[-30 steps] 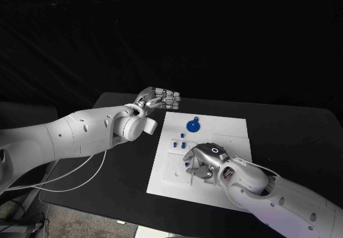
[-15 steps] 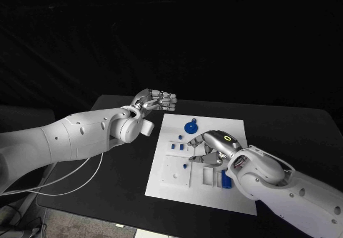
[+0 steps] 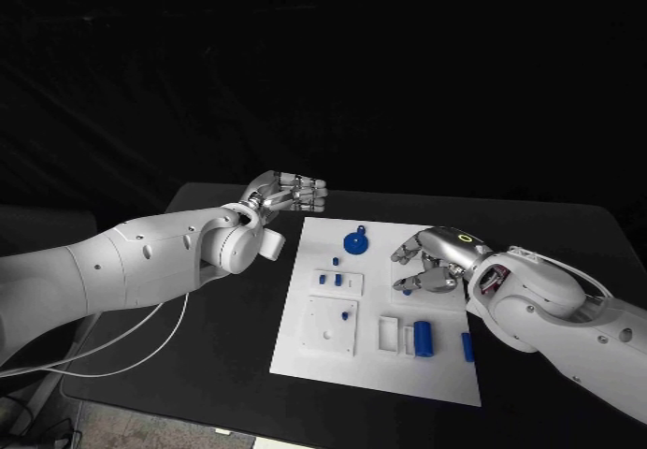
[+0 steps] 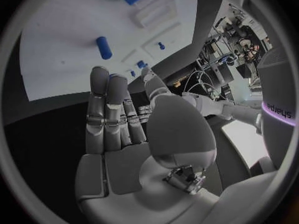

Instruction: Assemble the parts on the task board

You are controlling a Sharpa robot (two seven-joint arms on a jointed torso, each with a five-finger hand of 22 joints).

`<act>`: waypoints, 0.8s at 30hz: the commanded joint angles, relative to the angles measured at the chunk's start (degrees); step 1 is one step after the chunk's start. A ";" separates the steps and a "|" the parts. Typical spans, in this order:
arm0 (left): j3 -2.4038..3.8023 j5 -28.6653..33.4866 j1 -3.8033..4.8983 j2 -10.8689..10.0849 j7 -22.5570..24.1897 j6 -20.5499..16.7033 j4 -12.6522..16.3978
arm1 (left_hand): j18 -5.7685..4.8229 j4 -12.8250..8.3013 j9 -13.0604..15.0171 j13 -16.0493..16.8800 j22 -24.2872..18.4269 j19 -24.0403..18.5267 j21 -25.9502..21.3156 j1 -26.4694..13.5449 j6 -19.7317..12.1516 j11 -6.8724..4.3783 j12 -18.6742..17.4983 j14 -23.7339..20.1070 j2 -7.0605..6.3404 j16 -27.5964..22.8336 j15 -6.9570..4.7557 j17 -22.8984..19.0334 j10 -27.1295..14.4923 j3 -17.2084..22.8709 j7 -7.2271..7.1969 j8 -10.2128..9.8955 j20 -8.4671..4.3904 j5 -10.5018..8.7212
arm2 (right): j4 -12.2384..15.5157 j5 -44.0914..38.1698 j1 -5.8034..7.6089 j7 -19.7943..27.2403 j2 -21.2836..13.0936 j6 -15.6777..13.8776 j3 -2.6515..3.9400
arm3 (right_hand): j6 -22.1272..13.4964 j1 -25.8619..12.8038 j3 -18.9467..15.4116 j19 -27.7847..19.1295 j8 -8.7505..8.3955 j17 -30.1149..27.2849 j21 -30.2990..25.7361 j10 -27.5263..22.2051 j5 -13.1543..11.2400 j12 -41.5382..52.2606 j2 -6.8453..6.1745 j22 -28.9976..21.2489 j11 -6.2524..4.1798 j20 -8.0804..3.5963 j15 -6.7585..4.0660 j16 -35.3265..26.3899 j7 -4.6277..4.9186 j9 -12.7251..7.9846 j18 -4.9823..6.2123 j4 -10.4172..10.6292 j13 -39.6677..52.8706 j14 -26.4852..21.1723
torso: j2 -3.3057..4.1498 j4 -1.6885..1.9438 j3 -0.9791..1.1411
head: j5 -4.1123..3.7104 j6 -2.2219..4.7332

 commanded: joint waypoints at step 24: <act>0.04 0.19 0.06 0.27 0.25 0.84 0.07 | -0.04 -0.03 -0.04 -0.04 -0.05 0.22 0.18 0.03 -0.24 -0.01 -0.06 -0.47 0.37 -0.25 -0.01 -0.07 -0.24 -0.30 -0.15 -0.18 0.08 0.11 | -4.52 -9.10 -0.67 -4.53 2.03 9.03 -1.62 | 2.14 -0.07 11.27 1.99 -0.21 -1.22 -1.20 -0.45 -5.50 0.16 -1.33 -2.11 -0.22 0.35 0.27 -0.84 -1.30 -0.03 -0.03 -2.29 -0.02 -0.41 | 0.07 0.13 -0.10 | -0.61 1.32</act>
